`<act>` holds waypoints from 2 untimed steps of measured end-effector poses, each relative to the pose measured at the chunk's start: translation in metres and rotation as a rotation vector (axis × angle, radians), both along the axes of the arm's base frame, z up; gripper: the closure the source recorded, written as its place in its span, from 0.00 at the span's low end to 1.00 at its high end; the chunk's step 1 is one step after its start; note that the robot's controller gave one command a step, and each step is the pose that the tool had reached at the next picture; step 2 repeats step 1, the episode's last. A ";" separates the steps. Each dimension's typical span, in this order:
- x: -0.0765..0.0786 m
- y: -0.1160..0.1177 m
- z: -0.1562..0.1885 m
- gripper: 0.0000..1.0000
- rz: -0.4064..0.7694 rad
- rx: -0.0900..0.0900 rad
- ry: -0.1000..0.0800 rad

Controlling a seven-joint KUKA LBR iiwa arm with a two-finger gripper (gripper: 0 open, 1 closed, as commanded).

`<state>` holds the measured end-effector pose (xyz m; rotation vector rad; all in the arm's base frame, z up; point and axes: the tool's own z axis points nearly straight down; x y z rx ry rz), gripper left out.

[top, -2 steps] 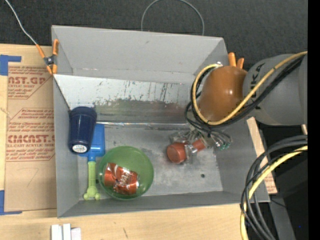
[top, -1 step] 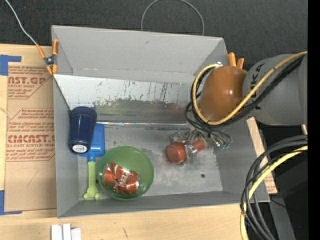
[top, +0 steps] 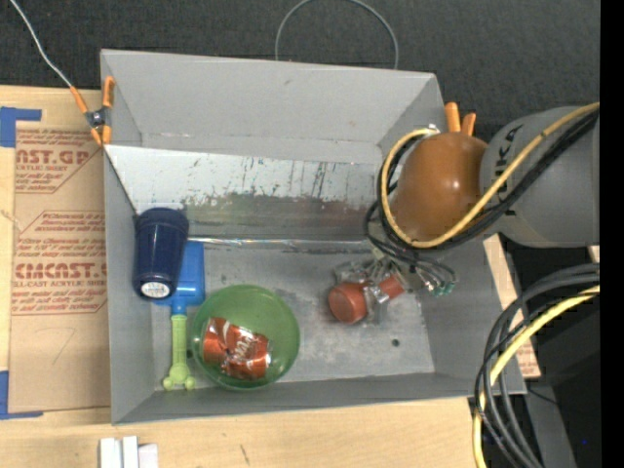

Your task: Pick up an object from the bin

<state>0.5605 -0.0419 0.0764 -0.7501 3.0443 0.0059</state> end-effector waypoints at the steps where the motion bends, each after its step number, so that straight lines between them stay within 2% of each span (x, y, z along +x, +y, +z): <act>1: 0.006 -0.001 -0.004 0.00 0.012 -0.001 -0.002; 2: 0.006 -0.001 -0.004 0.00 0.012 -0.001 -0.002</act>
Offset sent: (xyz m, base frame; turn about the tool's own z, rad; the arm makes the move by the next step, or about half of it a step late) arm 0.0000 0.0000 0.0000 0.0000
